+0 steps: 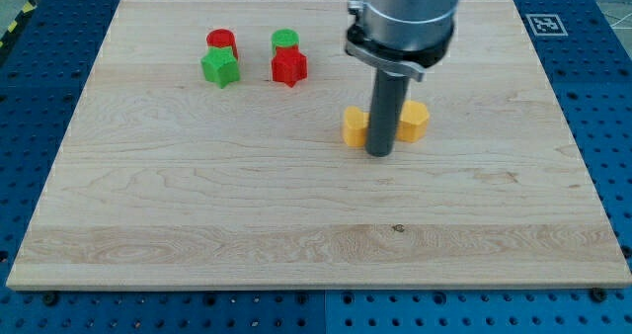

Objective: Push the yellow heart left a bit

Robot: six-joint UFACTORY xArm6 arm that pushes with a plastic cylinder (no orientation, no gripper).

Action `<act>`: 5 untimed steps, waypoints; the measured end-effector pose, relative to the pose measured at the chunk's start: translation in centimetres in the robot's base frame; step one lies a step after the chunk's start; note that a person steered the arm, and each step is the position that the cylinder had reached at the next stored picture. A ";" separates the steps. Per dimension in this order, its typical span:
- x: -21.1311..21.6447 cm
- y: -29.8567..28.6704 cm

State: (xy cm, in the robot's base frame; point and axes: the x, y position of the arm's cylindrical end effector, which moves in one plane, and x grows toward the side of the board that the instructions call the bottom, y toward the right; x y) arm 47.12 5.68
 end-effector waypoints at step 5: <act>-4.4 0.7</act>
State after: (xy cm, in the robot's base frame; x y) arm 42.68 6.38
